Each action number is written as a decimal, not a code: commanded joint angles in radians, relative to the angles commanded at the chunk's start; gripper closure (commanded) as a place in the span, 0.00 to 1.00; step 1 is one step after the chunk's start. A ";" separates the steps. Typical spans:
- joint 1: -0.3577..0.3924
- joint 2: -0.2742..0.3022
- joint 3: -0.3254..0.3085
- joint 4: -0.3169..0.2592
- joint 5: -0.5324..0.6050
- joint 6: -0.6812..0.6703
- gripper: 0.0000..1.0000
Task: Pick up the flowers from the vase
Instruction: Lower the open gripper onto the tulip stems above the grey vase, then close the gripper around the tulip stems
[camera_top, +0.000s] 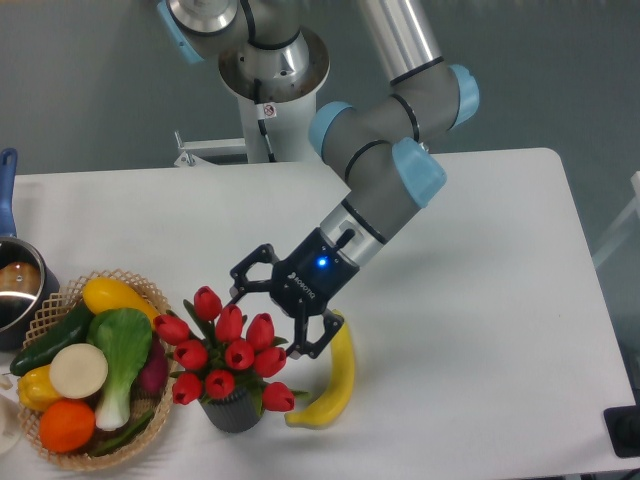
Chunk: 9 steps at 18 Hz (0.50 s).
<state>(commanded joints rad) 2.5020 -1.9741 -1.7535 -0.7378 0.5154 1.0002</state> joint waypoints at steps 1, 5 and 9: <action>-0.011 -0.014 0.020 0.000 0.000 -0.012 0.00; -0.031 -0.043 0.071 0.002 0.002 -0.057 0.34; -0.032 -0.045 0.071 0.008 0.006 -0.055 0.67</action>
<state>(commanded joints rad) 2.4697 -2.0187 -1.6828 -0.7302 0.5216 0.9449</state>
